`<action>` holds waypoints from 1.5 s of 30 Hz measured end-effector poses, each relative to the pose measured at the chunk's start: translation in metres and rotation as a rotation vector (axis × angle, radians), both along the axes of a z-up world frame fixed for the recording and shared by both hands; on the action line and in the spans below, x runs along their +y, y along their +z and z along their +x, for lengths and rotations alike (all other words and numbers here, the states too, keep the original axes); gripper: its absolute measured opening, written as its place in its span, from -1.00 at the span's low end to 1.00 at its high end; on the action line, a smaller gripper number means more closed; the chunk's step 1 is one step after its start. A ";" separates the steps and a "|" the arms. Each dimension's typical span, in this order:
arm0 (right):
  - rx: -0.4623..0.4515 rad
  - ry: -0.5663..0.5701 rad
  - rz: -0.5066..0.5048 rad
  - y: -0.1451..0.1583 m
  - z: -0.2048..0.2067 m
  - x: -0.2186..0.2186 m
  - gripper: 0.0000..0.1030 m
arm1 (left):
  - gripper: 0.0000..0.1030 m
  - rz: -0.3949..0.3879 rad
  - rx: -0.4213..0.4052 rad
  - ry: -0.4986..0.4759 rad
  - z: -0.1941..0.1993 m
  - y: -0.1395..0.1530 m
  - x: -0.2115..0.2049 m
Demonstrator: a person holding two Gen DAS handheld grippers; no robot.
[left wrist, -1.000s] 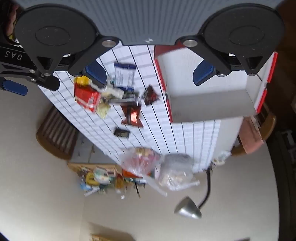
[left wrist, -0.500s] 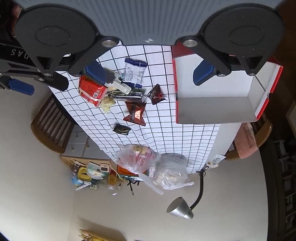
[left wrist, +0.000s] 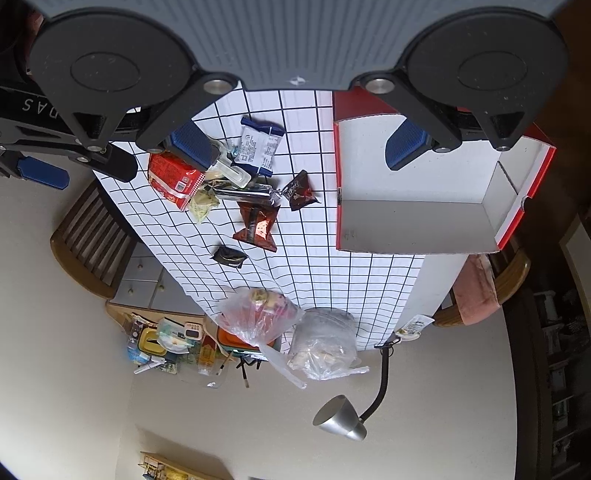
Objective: Organize snacks
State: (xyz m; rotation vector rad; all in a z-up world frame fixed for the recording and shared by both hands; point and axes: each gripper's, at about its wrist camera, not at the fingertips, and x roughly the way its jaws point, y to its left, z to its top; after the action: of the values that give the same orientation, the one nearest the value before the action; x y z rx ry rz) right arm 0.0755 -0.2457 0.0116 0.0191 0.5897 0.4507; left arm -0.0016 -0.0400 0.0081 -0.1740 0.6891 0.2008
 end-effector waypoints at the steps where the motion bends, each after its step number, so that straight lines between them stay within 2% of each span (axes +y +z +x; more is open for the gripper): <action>1: 0.000 -0.001 0.000 0.000 0.000 0.000 0.99 | 0.96 0.002 0.000 -0.001 0.000 0.000 0.000; 9: 0.005 -0.006 -0.023 0.001 0.001 0.002 0.99 | 0.96 0.010 0.013 -0.007 0.001 0.002 0.000; 26: 0.035 0.027 0.027 0.001 0.002 0.000 0.97 | 0.96 -0.001 0.043 0.002 0.003 -0.002 0.004; 45: 0.016 0.040 0.031 0.003 0.002 -0.003 0.95 | 0.96 0.004 0.041 0.005 0.005 0.000 0.002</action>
State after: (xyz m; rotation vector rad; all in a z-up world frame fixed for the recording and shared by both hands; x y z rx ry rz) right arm 0.0774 -0.2490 0.0148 0.0405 0.5998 0.4990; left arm 0.0034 -0.0383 0.0078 -0.1687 0.7295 0.2112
